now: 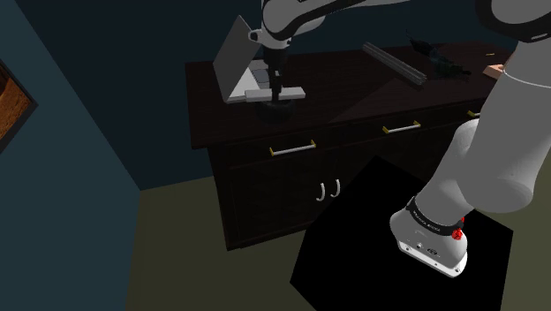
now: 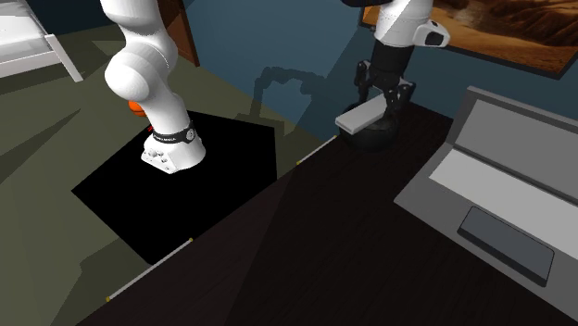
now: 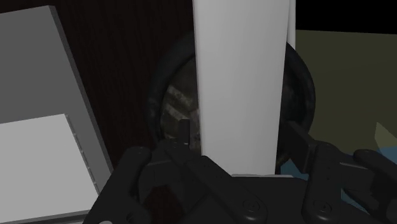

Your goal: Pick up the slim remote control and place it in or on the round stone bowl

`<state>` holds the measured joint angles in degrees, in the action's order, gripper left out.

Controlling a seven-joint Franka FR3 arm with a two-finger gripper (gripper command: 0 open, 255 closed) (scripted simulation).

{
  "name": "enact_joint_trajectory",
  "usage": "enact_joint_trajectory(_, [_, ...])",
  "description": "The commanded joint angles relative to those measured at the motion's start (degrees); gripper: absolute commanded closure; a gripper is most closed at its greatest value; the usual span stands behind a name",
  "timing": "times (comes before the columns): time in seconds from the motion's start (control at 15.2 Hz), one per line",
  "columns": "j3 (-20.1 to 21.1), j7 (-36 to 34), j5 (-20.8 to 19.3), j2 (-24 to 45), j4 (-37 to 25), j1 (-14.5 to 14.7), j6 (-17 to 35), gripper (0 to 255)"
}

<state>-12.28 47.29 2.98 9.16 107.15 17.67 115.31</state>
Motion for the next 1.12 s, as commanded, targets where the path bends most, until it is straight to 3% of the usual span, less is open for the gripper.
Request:
enact_joint_trajectory(0.0, [0.0,0.0,0.0,0.1,0.0,0.0,0.0,0])
enact_joint_trajectory(0.26, [0.0,0.0,0.0,0.1,0.0,0.0,0.0,0])
enact_joint_trajectory(0.53, [-0.1,-0.3,-0.5,-1.5,-5.4,0.0,-6.9,0])
enact_joint_trajectory(1.06, [-0.1,-0.3,-0.5,-1.5,-5.4,0.0,-6.9,0])
